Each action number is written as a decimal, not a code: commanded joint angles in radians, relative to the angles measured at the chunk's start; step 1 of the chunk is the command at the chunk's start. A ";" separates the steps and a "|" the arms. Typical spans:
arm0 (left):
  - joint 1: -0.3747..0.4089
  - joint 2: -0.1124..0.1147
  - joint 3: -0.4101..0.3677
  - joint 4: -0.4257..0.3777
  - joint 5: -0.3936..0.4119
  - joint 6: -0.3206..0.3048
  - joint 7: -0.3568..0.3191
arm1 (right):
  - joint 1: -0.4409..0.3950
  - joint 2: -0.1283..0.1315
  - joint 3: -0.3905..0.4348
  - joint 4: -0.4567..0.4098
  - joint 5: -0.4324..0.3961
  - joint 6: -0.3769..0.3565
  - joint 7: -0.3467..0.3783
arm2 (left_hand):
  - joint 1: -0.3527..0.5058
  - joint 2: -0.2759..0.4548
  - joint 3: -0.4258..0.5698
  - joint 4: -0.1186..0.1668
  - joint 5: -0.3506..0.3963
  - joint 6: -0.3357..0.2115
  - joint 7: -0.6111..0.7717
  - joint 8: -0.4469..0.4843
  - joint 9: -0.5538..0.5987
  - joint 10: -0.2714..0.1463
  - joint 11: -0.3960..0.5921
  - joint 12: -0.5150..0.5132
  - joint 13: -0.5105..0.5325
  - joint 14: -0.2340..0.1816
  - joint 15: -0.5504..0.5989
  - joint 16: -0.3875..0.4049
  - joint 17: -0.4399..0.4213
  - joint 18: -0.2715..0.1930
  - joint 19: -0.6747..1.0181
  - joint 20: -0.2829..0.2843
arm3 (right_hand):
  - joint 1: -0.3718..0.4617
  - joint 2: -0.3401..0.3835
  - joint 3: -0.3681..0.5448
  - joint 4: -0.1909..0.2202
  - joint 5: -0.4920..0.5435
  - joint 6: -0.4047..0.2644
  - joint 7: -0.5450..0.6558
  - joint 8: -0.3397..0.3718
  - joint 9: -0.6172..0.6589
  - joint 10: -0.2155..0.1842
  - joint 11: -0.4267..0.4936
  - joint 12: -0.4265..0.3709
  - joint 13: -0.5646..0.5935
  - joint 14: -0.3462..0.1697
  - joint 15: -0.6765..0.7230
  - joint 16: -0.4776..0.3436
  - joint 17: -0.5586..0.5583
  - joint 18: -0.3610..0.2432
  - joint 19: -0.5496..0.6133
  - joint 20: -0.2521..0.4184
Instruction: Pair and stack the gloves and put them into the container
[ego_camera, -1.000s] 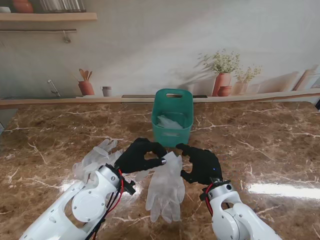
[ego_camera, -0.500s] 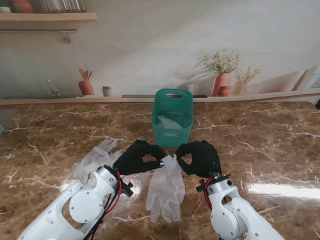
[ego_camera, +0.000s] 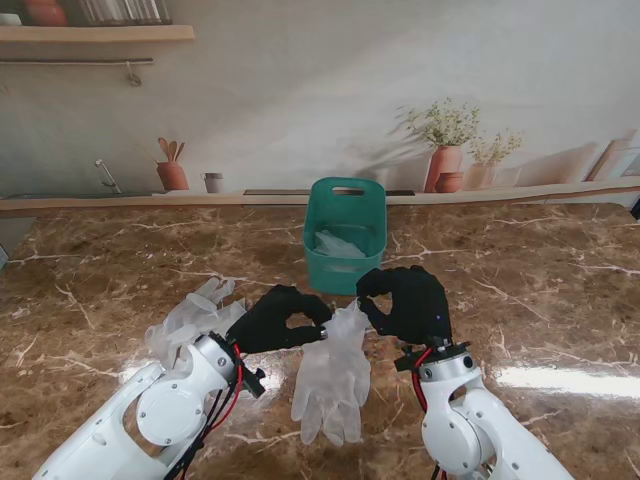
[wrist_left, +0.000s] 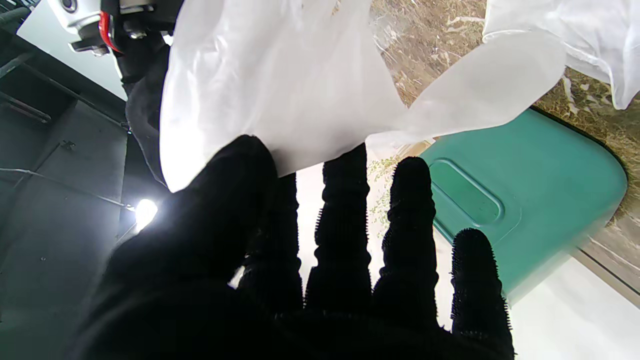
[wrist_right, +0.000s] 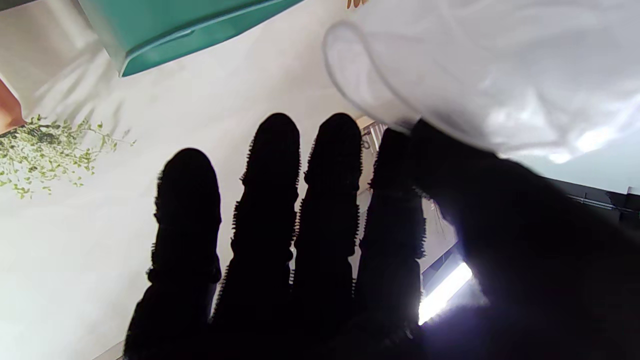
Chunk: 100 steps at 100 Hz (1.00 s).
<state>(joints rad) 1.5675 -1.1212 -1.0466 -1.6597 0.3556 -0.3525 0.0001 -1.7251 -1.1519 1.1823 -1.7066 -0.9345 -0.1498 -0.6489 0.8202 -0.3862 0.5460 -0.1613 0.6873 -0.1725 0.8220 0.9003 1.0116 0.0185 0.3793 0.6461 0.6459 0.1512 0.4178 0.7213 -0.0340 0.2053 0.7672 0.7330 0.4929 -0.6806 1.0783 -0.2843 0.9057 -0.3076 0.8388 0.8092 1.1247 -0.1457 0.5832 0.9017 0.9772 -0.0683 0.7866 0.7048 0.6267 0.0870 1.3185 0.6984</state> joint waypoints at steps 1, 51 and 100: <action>0.002 -0.001 0.006 0.007 -0.011 0.001 0.000 | -0.018 -0.007 0.004 -0.014 0.022 -0.012 0.001 | 0.023 0.035 -0.024 -0.005 -0.028 -0.042 0.015 0.006 -0.020 -0.020 0.023 0.019 0.016 0.016 0.020 0.012 -0.019 0.010 -0.011 0.000 | 0.021 0.064 0.061 -0.022 0.004 -0.031 0.031 0.052 0.026 -0.017 0.023 0.004 0.033 -0.012 0.019 0.010 0.022 -0.009 0.047 0.016; 0.003 -0.011 0.008 0.010 -0.003 0.005 0.041 | -0.081 -0.002 0.053 -0.047 0.150 -0.141 0.179 | 0.031 0.048 -0.043 -0.002 -0.065 -0.043 0.051 0.037 -0.047 -0.032 0.038 0.019 0.011 0.020 0.023 0.012 -0.014 0.024 -0.008 -0.002 | 0.075 0.006 0.174 0.036 -0.076 0.140 -0.073 -0.546 0.101 0.072 -0.199 -0.271 0.101 0.058 -0.139 -0.074 0.038 0.032 0.026 -0.038; 0.017 -0.011 -0.012 -0.005 -0.006 0.014 0.044 | -0.143 0.053 0.157 -0.092 0.097 -0.203 0.451 | 0.030 0.045 -0.039 -0.001 -0.060 -0.051 0.043 0.039 -0.040 -0.037 0.026 0.025 0.013 0.017 0.016 0.007 -0.016 0.021 -0.008 0.001 | -0.078 -0.077 0.172 0.228 -0.366 0.256 -0.613 -0.425 -0.341 0.039 -0.346 -0.467 -0.208 0.027 -0.461 -0.174 -0.190 0.013 -0.274 0.031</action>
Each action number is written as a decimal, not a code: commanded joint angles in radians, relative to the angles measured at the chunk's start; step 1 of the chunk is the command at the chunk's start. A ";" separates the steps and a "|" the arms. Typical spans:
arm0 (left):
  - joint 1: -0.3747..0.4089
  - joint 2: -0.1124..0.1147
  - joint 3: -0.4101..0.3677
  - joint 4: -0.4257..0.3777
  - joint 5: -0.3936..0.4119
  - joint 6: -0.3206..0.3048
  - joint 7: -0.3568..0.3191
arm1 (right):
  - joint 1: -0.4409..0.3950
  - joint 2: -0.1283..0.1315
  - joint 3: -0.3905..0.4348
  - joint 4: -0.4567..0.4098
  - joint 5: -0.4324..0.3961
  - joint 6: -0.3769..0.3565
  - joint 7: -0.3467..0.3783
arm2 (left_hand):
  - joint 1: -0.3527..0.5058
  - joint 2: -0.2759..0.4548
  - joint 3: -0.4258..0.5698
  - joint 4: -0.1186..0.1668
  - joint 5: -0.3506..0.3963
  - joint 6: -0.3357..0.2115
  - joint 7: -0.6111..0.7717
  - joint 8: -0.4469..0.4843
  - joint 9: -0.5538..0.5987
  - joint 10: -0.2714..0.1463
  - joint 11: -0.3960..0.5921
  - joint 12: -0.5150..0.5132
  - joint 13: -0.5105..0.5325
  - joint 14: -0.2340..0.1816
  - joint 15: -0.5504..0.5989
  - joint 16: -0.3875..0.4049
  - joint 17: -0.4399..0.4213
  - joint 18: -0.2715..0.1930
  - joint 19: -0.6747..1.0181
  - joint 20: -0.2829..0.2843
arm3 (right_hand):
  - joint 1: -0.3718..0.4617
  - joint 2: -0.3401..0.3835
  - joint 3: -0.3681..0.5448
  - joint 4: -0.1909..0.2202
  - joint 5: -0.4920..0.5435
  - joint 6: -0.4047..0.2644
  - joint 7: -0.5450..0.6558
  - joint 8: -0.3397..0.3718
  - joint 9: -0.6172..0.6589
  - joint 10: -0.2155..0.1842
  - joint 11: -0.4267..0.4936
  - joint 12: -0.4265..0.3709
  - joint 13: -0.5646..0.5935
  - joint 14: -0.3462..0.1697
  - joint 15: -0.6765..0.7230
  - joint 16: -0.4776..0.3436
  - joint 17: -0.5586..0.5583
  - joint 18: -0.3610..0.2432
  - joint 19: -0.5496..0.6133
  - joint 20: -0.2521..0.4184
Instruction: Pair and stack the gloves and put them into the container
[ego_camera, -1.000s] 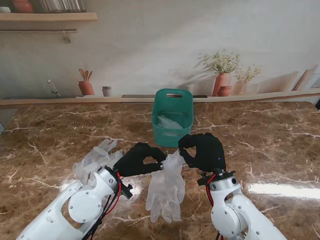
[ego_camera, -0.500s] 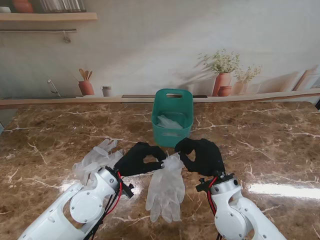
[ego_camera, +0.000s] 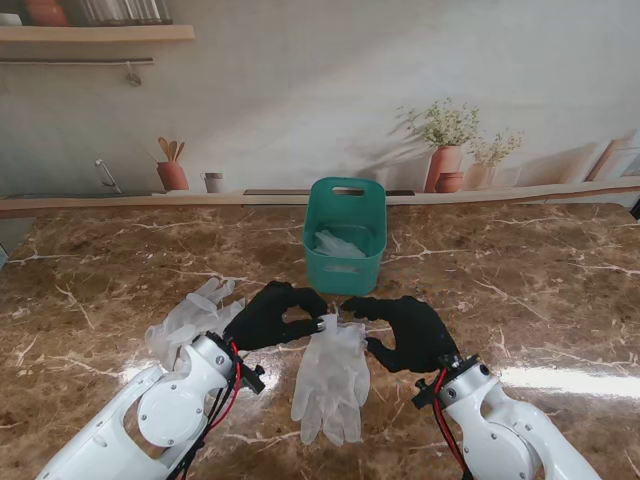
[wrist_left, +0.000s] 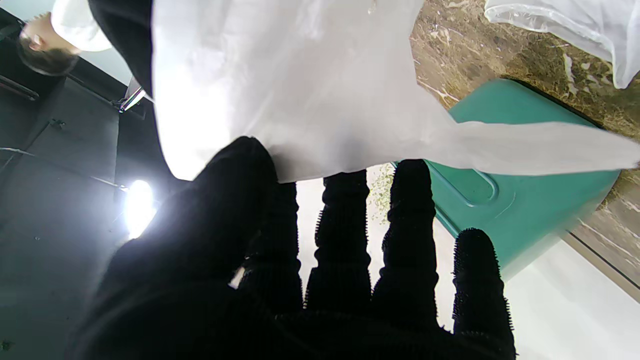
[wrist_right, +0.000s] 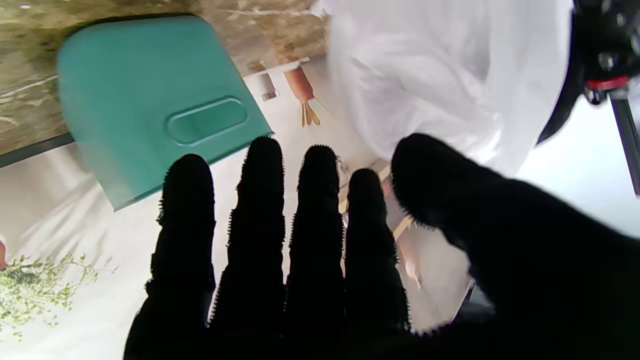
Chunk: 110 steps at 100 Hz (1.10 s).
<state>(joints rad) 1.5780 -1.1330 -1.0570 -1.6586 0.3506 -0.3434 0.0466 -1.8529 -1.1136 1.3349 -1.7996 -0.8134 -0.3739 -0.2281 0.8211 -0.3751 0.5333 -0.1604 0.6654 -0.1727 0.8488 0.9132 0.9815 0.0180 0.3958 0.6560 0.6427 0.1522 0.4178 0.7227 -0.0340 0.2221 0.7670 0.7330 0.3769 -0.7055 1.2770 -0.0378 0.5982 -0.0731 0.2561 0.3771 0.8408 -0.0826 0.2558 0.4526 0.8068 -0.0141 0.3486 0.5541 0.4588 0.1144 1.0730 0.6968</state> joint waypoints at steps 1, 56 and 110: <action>0.006 0.001 -0.002 -0.006 -0.001 0.005 -0.003 | -0.015 0.016 0.004 0.001 -0.030 0.024 0.032 | 0.030 0.034 -0.026 -0.002 -0.038 -0.051 0.016 0.026 -0.010 -0.037 0.009 0.015 0.016 0.016 0.016 0.005 -0.016 0.004 -0.008 0.001 | 0.039 -0.062 -0.038 -0.025 -0.066 0.026 -0.034 0.008 -0.065 -0.024 -0.019 -0.019 -0.041 -0.028 -0.025 -0.025 -0.023 -0.016 -0.032 0.035; 0.009 0.003 -0.007 -0.010 -0.003 -0.009 -0.011 | 0.054 0.015 -0.109 0.097 -0.135 0.125 -0.112 | 0.031 0.031 -0.024 -0.003 -0.032 -0.048 0.011 0.027 -0.006 -0.033 0.004 0.018 0.015 0.019 0.018 0.006 -0.016 0.004 -0.010 0.004 | -0.087 -0.298 -0.109 -0.164 -0.263 0.143 -0.133 0.038 -0.309 0.017 0.003 -0.047 -0.121 -0.033 0.002 -0.025 -0.044 -0.035 -0.078 0.104; 0.014 0.006 -0.008 -0.014 -0.007 -0.014 -0.020 | 0.165 -0.017 -0.239 0.220 -0.110 0.121 -0.315 | 0.032 0.036 -0.032 -0.002 -0.032 -0.053 0.007 0.030 -0.004 -0.038 0.003 0.019 0.017 0.019 0.017 0.005 -0.018 0.005 -0.014 0.005 | -0.076 -0.125 -0.173 -0.157 -0.021 -0.026 0.116 0.186 -0.112 -0.027 0.133 -0.002 -0.015 -0.053 0.127 0.012 0.023 -0.035 0.024 0.082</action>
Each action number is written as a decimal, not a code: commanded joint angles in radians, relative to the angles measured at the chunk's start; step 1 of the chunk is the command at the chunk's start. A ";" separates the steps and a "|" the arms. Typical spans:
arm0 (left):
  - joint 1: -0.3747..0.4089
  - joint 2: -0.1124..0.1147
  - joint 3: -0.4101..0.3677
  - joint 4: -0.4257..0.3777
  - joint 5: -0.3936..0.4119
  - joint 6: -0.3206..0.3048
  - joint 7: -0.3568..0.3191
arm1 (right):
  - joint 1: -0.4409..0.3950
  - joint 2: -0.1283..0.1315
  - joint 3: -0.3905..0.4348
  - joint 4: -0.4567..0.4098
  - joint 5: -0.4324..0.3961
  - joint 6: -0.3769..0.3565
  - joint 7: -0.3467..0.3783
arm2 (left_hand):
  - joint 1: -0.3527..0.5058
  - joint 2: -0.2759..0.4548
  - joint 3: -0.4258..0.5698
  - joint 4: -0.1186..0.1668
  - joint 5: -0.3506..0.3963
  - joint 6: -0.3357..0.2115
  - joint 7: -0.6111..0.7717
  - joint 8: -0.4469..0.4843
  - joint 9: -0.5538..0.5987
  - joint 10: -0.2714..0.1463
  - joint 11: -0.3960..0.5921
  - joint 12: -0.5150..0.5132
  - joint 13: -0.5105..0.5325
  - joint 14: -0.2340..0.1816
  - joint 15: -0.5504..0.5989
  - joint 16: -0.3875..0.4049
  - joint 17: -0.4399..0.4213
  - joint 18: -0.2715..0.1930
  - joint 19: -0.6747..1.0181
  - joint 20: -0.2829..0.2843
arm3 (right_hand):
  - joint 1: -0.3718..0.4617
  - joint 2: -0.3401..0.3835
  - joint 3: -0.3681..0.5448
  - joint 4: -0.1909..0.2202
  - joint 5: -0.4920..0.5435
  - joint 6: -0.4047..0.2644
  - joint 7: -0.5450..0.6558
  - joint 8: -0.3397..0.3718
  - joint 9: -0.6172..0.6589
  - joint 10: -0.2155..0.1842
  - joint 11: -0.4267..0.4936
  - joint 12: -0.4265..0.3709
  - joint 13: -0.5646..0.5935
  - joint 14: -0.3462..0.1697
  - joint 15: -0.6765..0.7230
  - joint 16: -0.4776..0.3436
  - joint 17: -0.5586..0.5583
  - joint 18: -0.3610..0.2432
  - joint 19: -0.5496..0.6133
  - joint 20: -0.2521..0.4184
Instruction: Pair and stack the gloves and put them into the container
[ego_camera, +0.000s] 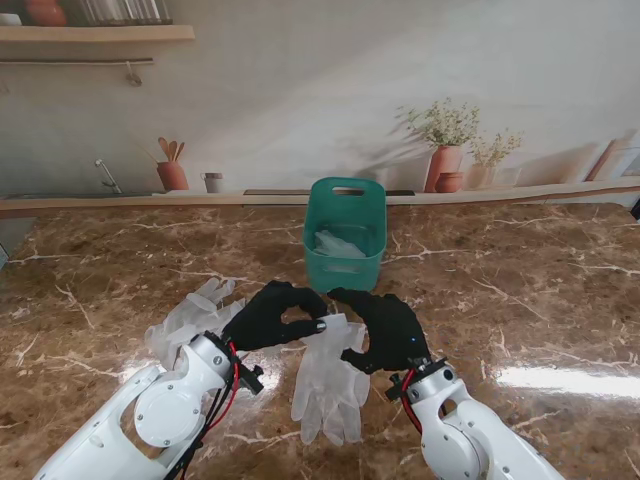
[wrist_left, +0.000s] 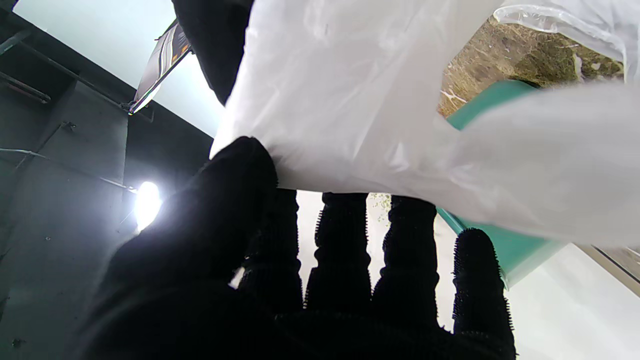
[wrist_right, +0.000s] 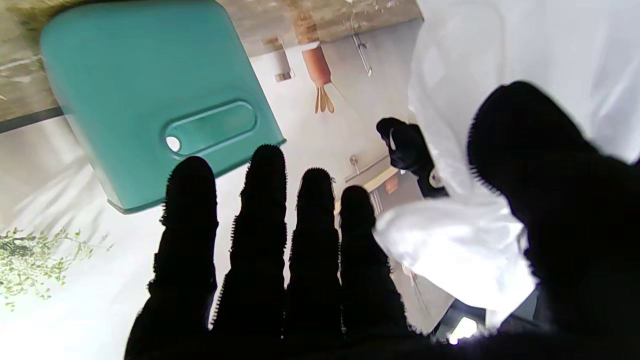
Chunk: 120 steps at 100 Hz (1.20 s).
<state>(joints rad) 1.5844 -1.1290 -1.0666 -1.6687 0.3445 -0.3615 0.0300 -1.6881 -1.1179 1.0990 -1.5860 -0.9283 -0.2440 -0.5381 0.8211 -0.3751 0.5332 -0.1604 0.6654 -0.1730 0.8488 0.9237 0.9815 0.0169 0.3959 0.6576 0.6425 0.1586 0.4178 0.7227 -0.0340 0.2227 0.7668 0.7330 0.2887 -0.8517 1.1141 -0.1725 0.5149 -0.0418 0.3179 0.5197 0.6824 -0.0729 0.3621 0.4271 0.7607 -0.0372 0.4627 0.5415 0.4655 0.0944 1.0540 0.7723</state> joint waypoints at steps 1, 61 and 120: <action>0.008 0.002 0.002 -0.004 -0.001 0.004 -0.003 | 0.001 -0.014 -0.004 0.007 0.005 -0.011 -0.010 | 0.032 0.036 -0.032 -0.002 -0.033 -0.053 0.007 0.019 -0.004 -0.037 0.002 0.018 0.017 0.012 0.017 0.005 -0.018 0.004 -0.014 0.005 | 0.019 0.029 -0.014 -0.021 0.080 -0.073 0.068 0.055 0.061 -0.039 0.032 0.031 0.036 -0.031 0.016 0.026 0.019 -0.014 0.047 0.004; 0.021 0.011 -0.024 0.002 -0.088 -0.013 -0.070 | 0.014 -0.034 0.031 -0.005 -0.019 -0.055 -0.171 | -0.082 0.071 -0.277 0.058 -0.027 0.036 -0.071 -0.248 -0.109 0.005 -0.014 -0.158 -0.038 0.026 -0.020 -0.006 -0.014 0.032 -0.026 0.005 | 0.192 0.215 0.022 -0.131 0.452 -0.424 0.493 0.319 0.462 -0.128 0.226 0.513 0.178 -0.064 0.274 0.159 0.111 -0.028 0.232 -0.027; 0.052 0.019 -0.082 -0.041 -0.205 0.139 -0.169 | 0.016 -0.049 0.073 -0.061 0.000 -0.296 -0.192 | -0.259 0.187 -0.563 0.117 -0.125 0.269 -0.633 -0.679 -0.429 0.062 -0.181 -0.301 -0.344 -0.023 -0.241 -0.166 -0.069 -0.015 -0.315 -0.039 | 0.213 0.138 0.027 -0.126 0.488 -0.487 0.517 0.116 0.429 -0.137 0.134 0.467 0.141 -0.093 0.188 0.121 0.103 -0.056 0.189 -0.058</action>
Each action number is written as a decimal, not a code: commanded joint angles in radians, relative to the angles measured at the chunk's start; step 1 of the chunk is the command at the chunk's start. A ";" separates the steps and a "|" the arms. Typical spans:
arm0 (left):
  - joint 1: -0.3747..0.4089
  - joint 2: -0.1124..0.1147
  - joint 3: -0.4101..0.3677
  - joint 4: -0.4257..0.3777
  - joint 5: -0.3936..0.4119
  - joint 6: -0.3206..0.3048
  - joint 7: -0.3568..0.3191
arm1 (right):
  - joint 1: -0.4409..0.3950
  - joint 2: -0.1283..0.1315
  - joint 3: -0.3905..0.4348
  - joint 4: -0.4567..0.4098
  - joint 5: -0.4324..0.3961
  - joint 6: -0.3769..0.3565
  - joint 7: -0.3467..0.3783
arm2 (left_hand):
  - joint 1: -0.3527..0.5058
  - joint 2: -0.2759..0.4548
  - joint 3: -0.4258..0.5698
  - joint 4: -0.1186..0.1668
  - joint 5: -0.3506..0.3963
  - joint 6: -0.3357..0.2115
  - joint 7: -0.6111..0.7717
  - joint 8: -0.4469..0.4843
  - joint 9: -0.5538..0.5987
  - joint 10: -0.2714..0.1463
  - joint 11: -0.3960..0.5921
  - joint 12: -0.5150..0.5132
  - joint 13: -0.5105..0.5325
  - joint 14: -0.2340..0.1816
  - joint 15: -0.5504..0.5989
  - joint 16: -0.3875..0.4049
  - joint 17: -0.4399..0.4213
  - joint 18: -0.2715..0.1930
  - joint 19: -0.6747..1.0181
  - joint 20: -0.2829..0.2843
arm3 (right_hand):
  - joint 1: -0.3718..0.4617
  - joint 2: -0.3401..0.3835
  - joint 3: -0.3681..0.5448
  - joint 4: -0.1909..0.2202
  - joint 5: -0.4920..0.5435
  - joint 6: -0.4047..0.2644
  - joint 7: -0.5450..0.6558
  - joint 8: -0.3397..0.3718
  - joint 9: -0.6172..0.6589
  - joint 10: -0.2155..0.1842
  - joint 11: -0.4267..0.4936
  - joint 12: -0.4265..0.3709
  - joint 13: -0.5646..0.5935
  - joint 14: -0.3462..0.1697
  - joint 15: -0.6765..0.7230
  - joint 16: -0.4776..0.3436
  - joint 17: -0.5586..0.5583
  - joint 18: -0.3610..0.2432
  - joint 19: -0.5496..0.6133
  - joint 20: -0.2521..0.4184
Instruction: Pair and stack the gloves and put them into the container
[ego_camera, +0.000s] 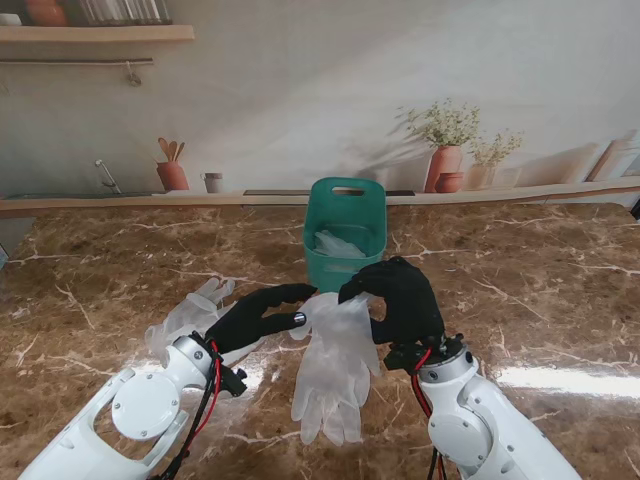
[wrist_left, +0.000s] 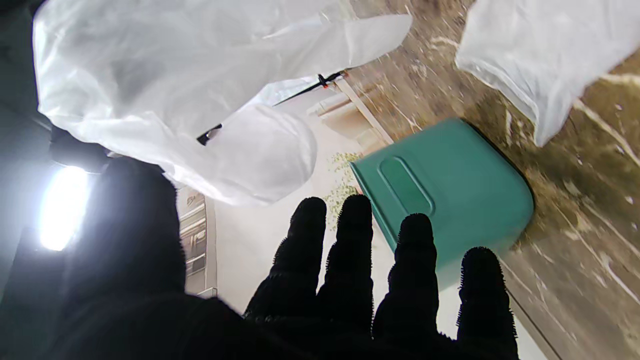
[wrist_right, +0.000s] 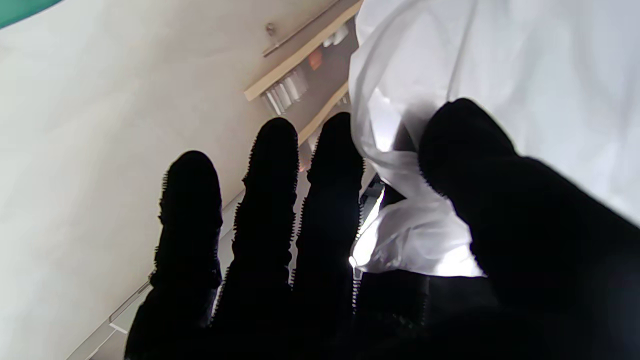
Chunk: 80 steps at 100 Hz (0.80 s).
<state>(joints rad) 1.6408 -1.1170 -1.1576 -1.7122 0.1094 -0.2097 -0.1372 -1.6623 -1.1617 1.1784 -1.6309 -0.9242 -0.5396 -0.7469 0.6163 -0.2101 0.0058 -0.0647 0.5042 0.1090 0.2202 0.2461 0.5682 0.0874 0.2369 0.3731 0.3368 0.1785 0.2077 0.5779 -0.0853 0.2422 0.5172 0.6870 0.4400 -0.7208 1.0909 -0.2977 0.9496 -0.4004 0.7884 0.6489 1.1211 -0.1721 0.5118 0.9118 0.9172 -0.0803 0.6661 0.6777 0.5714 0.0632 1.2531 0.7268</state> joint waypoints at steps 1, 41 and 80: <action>-0.006 0.008 0.009 0.003 0.028 -0.015 -0.007 | -0.010 -0.005 -0.007 -0.017 -0.005 -0.002 0.017 | -0.057 0.023 -0.036 0.021 0.045 -0.014 0.000 0.001 -0.016 -0.009 -0.023 -0.017 -0.040 -0.044 -0.032 -0.022 -0.021 -0.035 -0.071 0.008 | 0.062 0.006 0.051 -0.001 0.054 -0.128 0.048 -0.014 -0.009 -0.037 -0.016 -0.018 -0.015 -0.049 -0.016 -0.015 -0.002 -0.024 -0.010 -0.012; -0.027 0.022 0.037 0.035 -0.155 -0.110 -0.118 | 0.015 0.004 -0.038 0.006 -0.031 0.005 0.017 | -0.011 0.079 -0.034 0.025 0.300 -0.160 0.201 0.148 0.015 -0.029 -0.031 0.003 -0.119 -0.075 -0.059 -0.024 0.017 -0.149 -0.407 -0.121 | 0.076 -0.004 0.068 -0.002 0.048 -0.114 0.074 -0.034 -0.006 -0.038 -0.022 -0.015 -0.010 -0.051 -0.026 -0.017 0.011 -0.022 -0.020 -0.018; -0.014 -0.012 0.064 0.037 -0.019 -0.172 0.081 | 0.009 0.009 -0.046 0.036 -0.032 0.065 0.023 | 0.234 -0.184 0.425 -0.070 0.429 -0.271 0.601 0.081 0.620 -0.058 0.298 0.214 0.334 -0.033 0.259 0.246 0.033 -0.103 -0.146 0.272 | 0.062 -0.059 0.011 -0.007 -0.140 0.073 -0.040 -0.266 -0.055 -0.012 -0.051 -0.084 -0.028 -0.034 -0.051 -0.027 0.000 -0.007 -0.038 -0.020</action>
<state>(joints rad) 1.6151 -1.1185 -1.0912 -1.6766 0.0977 -0.3751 -0.0270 -1.6275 -1.1564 1.1195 -1.6025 -0.9600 -0.5052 -0.7461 0.8913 -0.3494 0.2923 -0.0976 0.8964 -0.1434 0.7972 0.3426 1.1094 0.0333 0.5017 0.5633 0.6150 0.1523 0.4059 0.7866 -0.0599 0.1400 0.3128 0.9252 0.4945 -0.7604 1.0978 -0.2909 0.8717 -0.3633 0.8230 0.4157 1.1034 -0.1788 0.4757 0.8607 0.9168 -0.0903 0.6383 0.6661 0.5809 0.0629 1.2377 0.7260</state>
